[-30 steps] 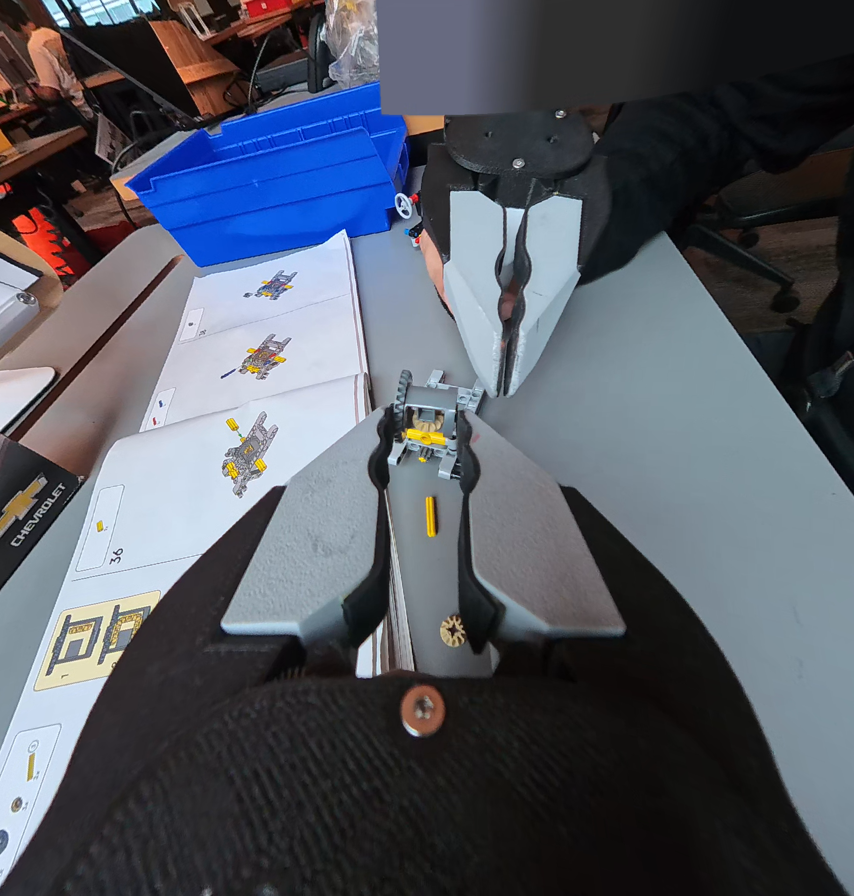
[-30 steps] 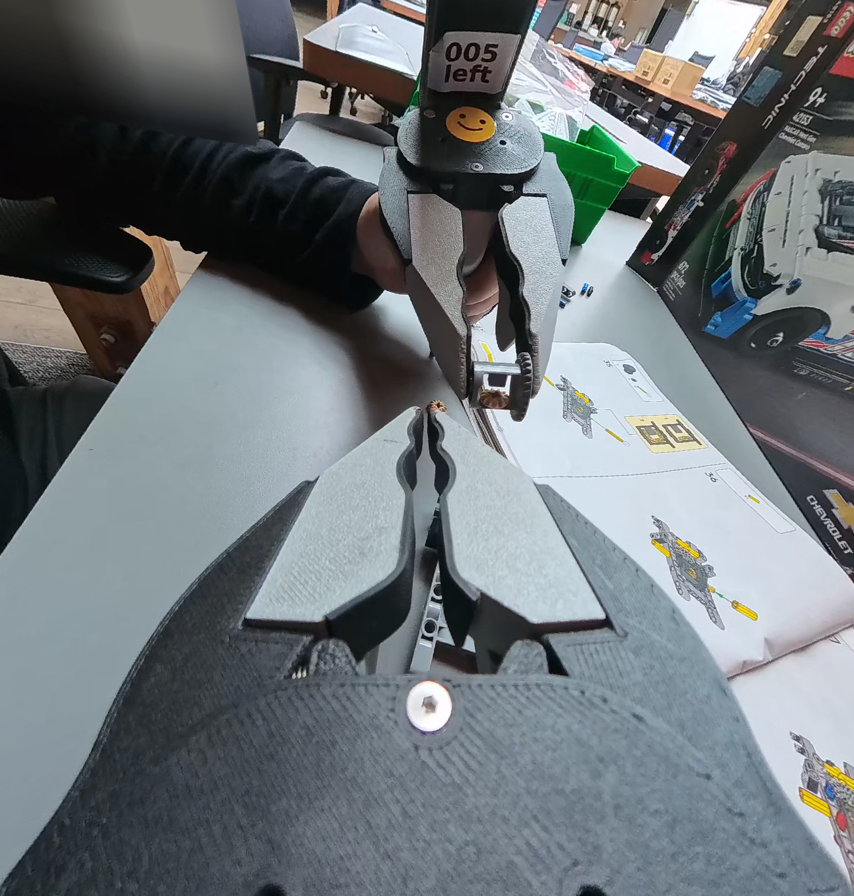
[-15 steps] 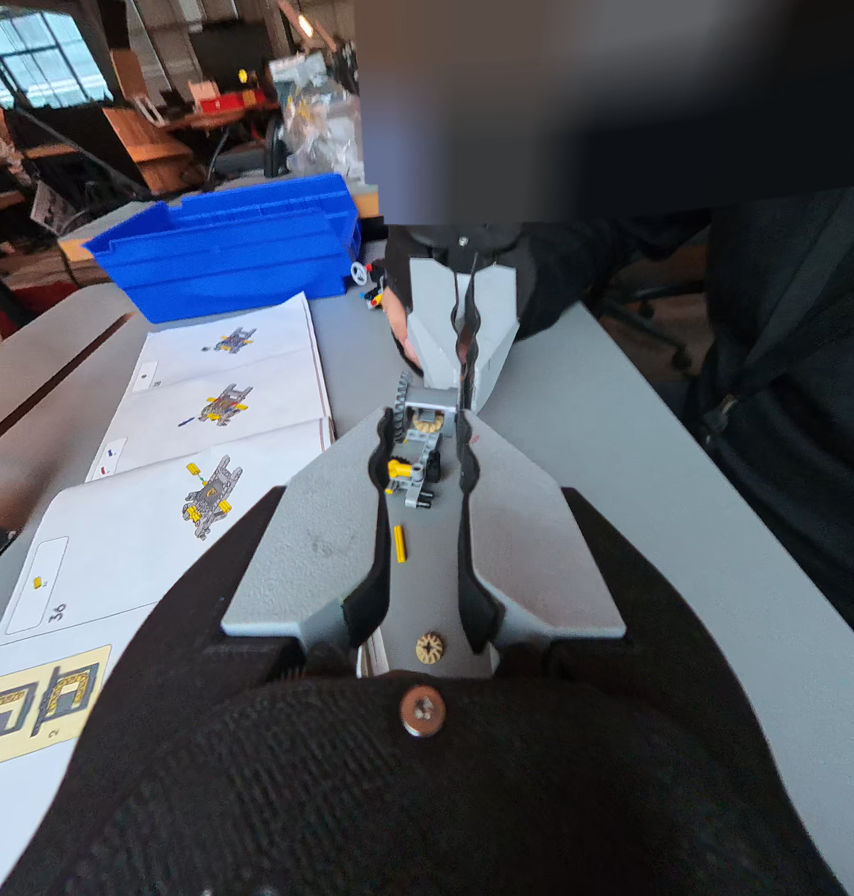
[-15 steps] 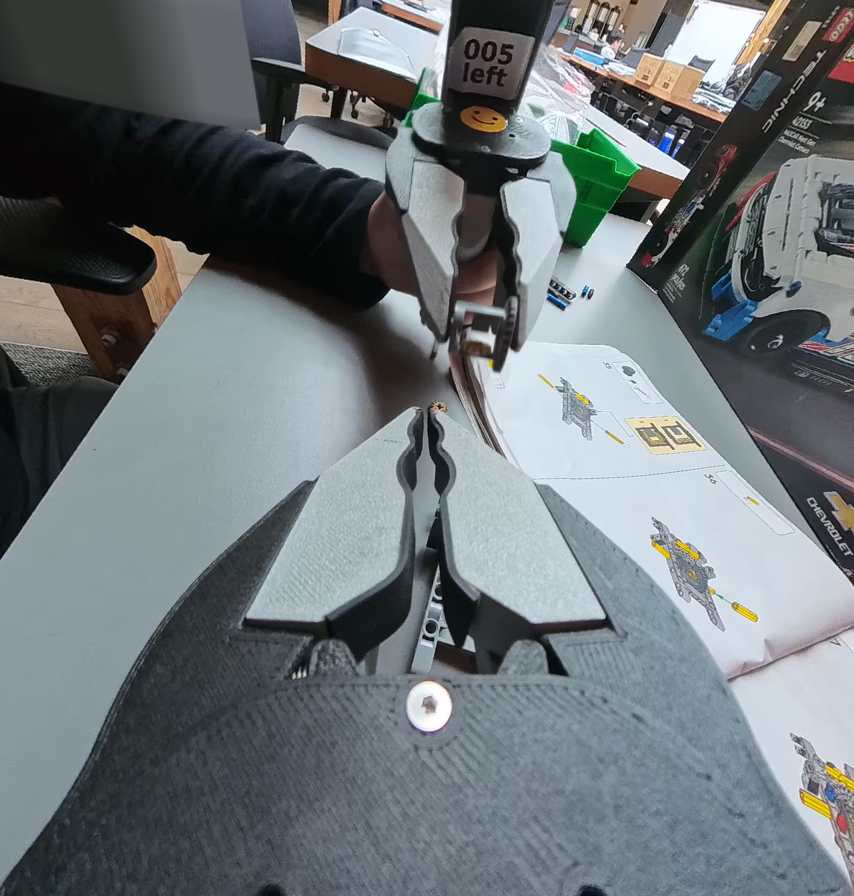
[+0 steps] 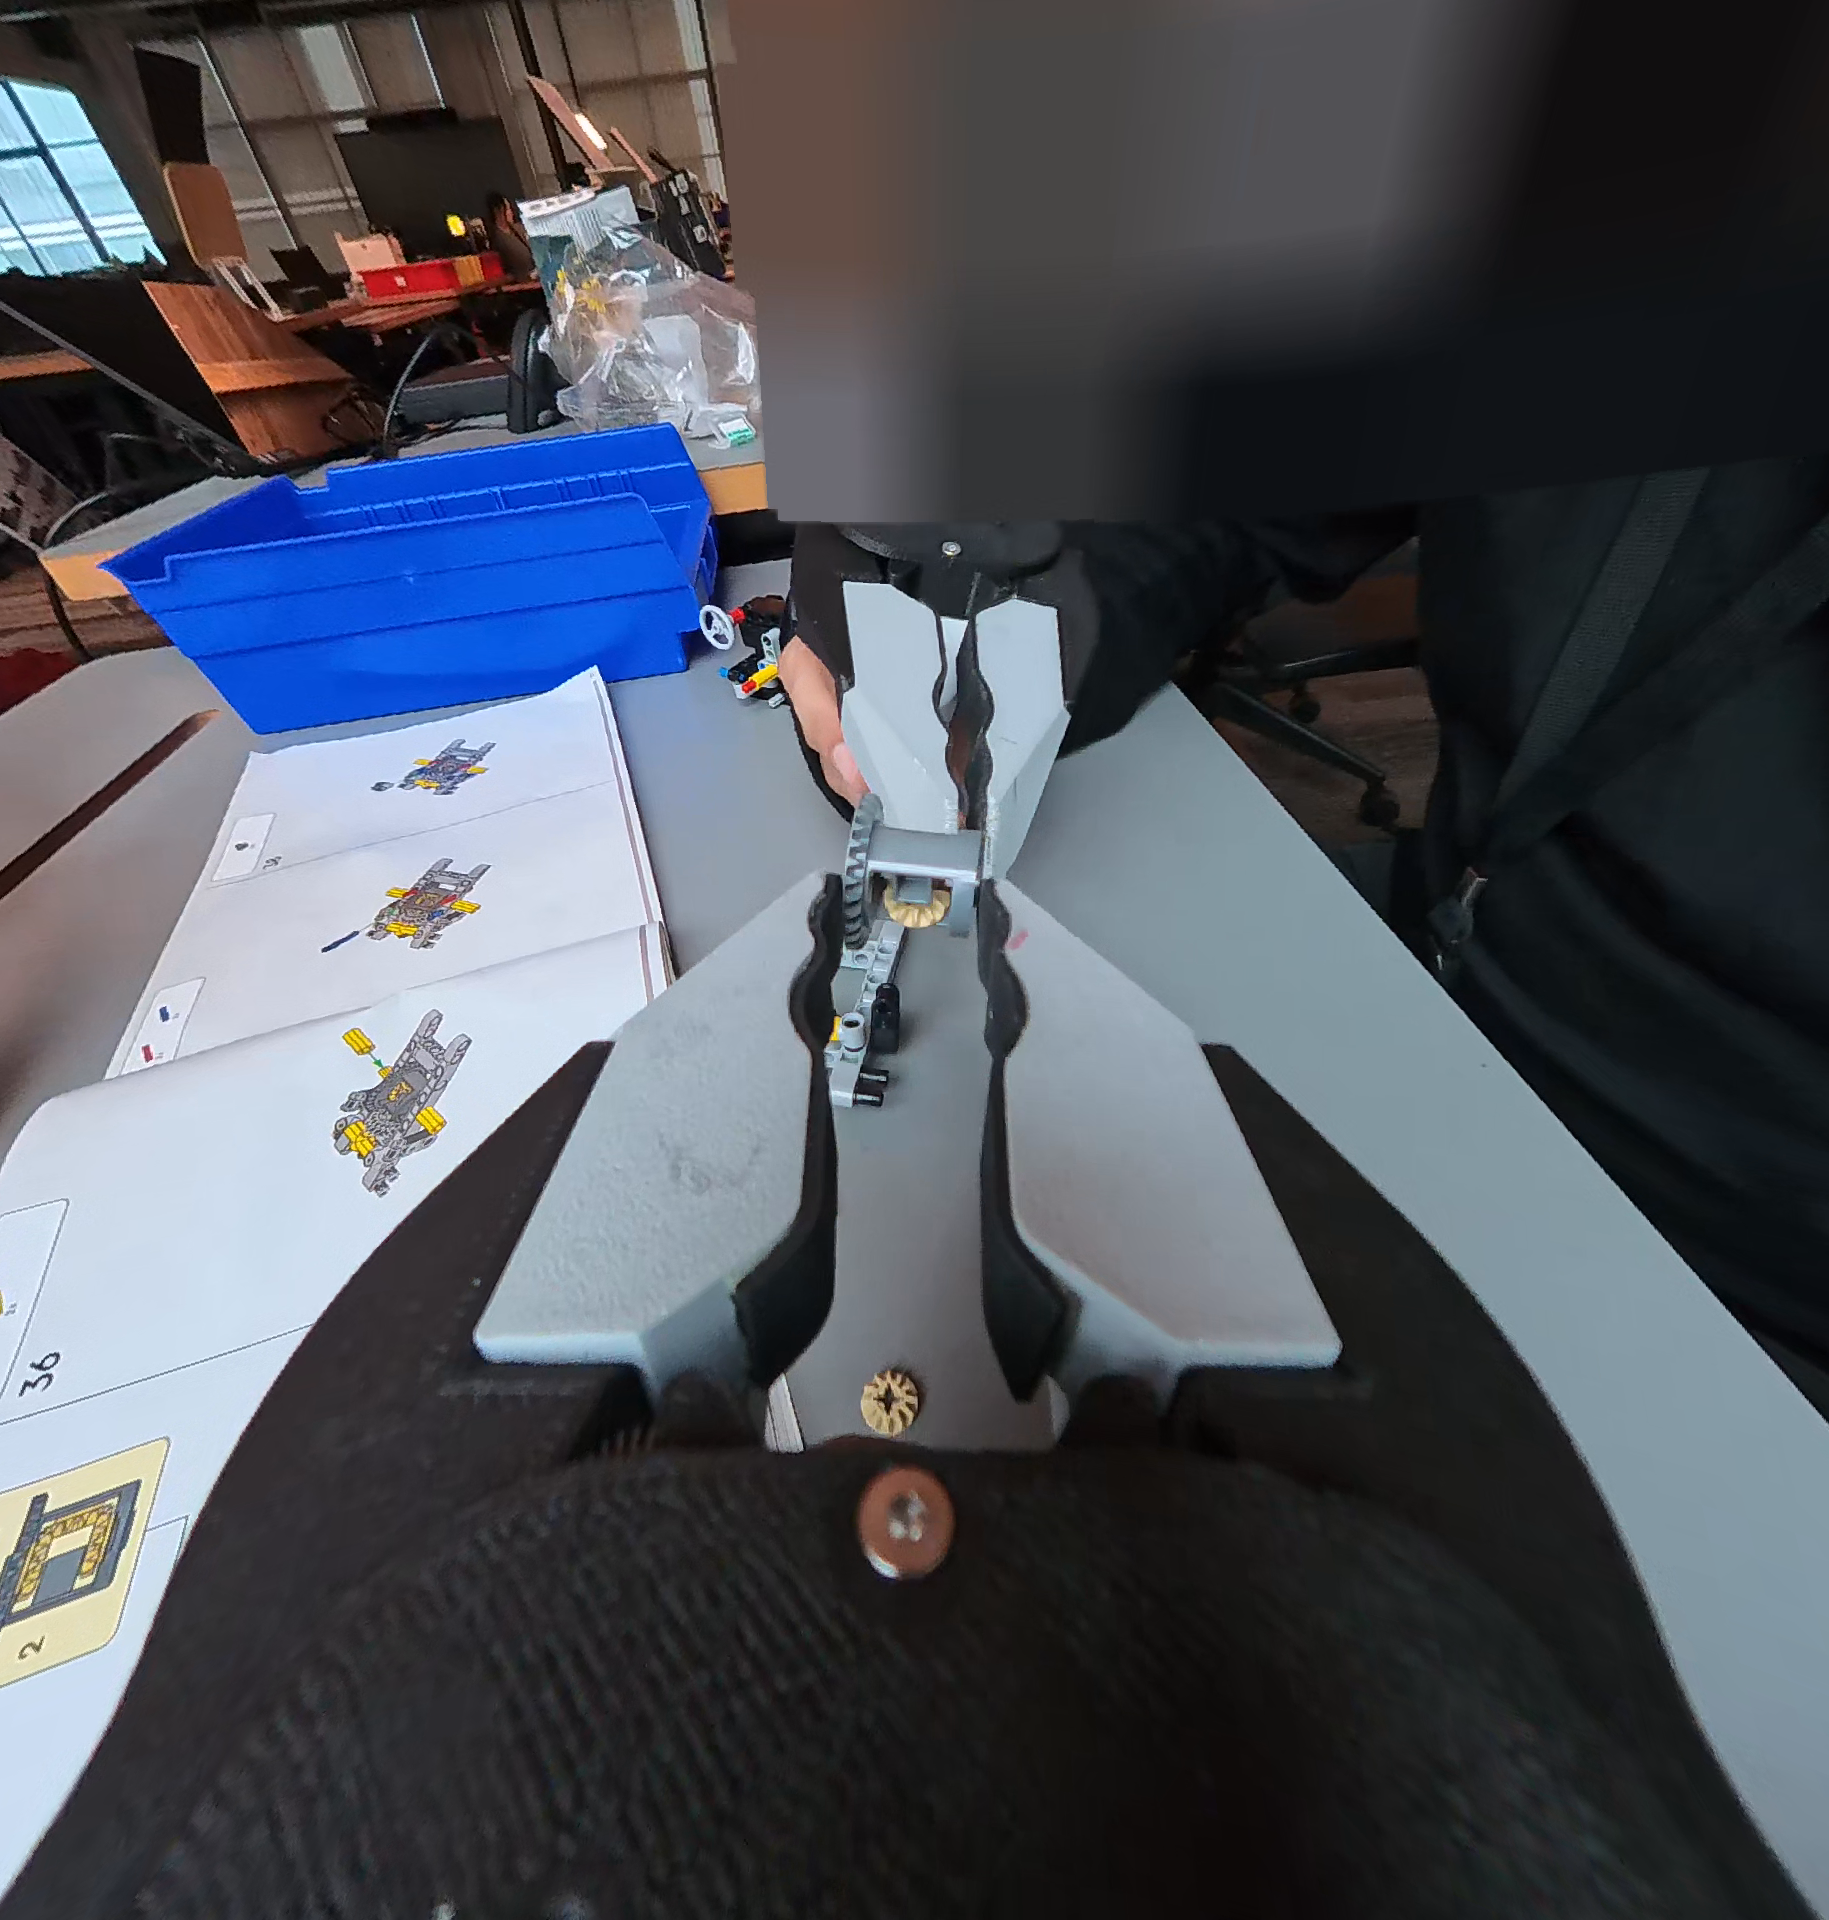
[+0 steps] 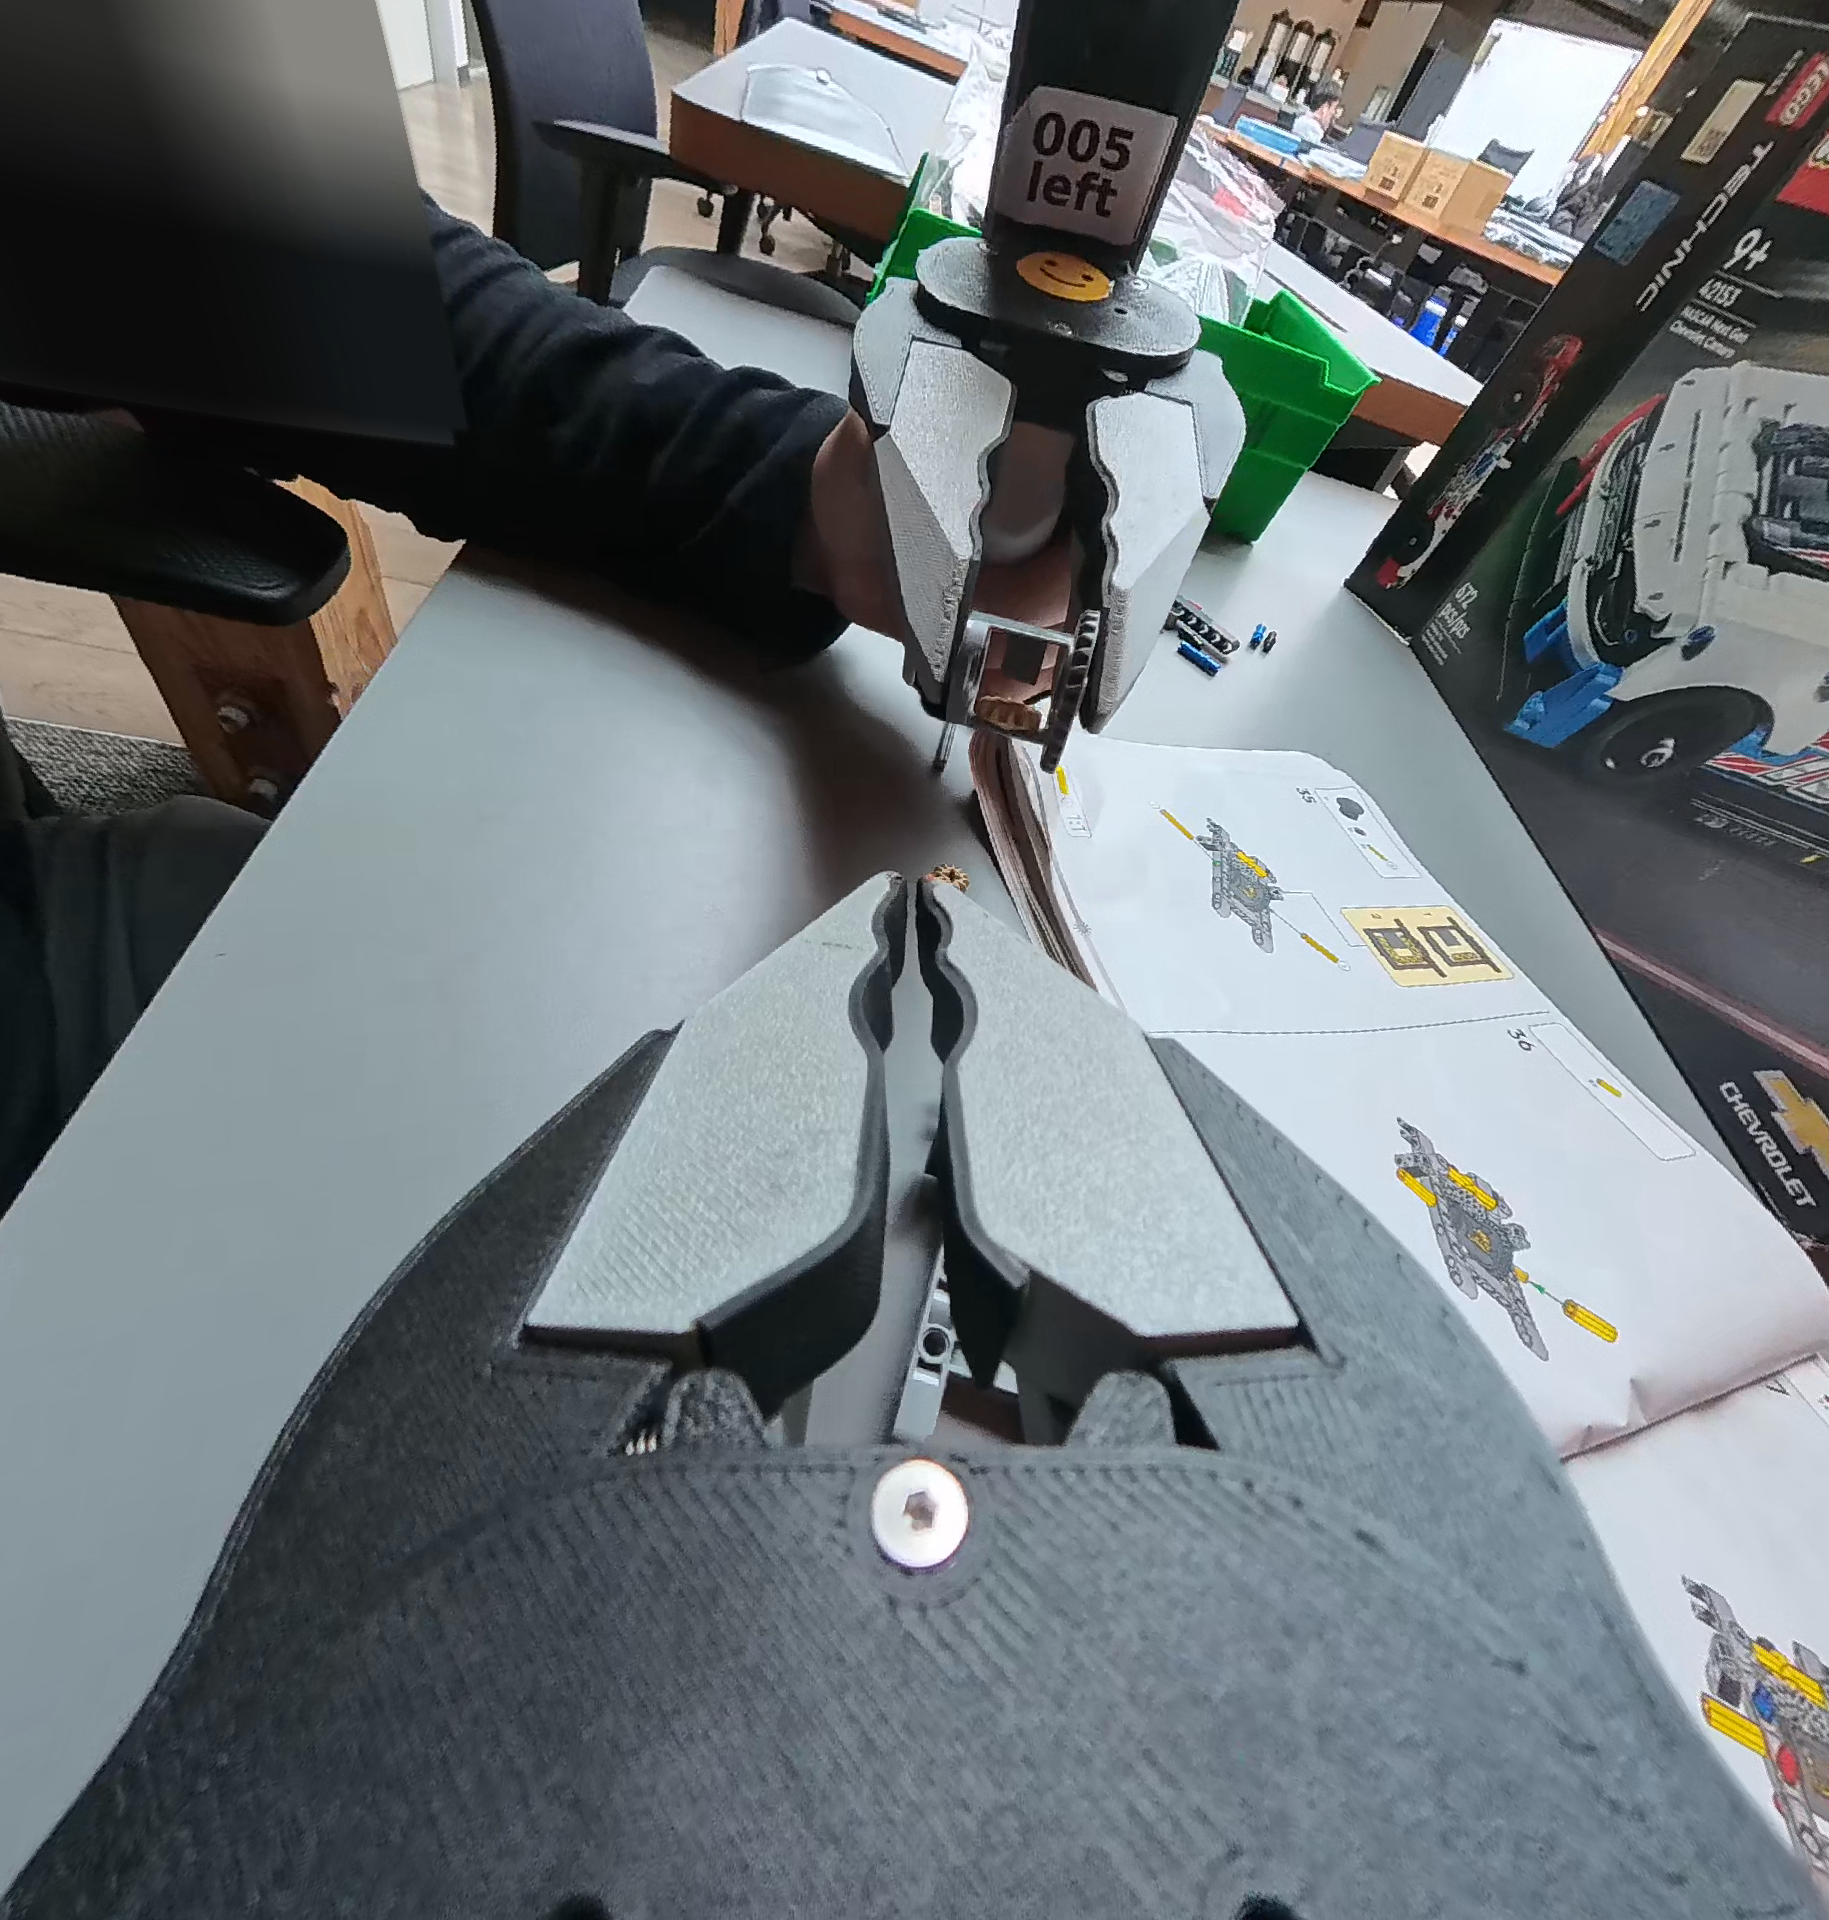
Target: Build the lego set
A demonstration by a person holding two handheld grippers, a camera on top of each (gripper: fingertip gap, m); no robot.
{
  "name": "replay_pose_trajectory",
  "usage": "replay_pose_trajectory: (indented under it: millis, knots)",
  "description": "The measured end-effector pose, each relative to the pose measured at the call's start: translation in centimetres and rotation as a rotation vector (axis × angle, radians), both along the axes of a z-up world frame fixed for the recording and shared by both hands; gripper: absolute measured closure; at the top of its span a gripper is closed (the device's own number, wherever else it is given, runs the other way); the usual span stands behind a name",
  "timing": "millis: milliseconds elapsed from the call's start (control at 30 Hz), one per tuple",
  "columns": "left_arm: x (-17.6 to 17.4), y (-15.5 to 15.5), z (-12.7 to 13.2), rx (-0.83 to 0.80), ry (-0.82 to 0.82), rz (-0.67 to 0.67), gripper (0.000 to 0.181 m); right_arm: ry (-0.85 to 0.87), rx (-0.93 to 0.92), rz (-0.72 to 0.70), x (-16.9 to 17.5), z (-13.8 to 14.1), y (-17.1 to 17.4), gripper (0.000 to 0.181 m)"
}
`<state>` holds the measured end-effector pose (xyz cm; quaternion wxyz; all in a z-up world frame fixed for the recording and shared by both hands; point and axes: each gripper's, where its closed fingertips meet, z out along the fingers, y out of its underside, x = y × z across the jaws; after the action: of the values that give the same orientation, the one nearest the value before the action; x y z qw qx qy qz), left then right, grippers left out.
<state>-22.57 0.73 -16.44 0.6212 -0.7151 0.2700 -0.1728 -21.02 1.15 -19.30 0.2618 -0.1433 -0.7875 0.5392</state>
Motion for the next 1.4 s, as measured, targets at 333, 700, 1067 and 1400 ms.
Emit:
replay_pose_trajectory:
  millis: [333, 700, 1067, 1400]
  knots:
    - [0.4, -0.1, -0.5, -0.022, 0.03, -0.014, 0.158, -0.007, 0.021, 0.015, 0.2, -0.4, -0.3, 0.181]
    - [0.3, -0.5, -0.7, -0.033, 0.121, 0.015, 0.158, -0.013, 0.026, 0.025, 0.4, -0.5, -0.5, 0.181]
    - [-0.5, -1.4, -1.3, -0.105, 0.17, 0.063, 0.158, -0.105, 0.095, 0.08, 0.9, -2.6, -1.2, 0.173]
    - [-0.1, -1.6, -2.5, -0.158, 0.146, 0.056, 0.158, -0.227, 0.239, 0.096, 1.0, -5.6, -1.2, 0.162]
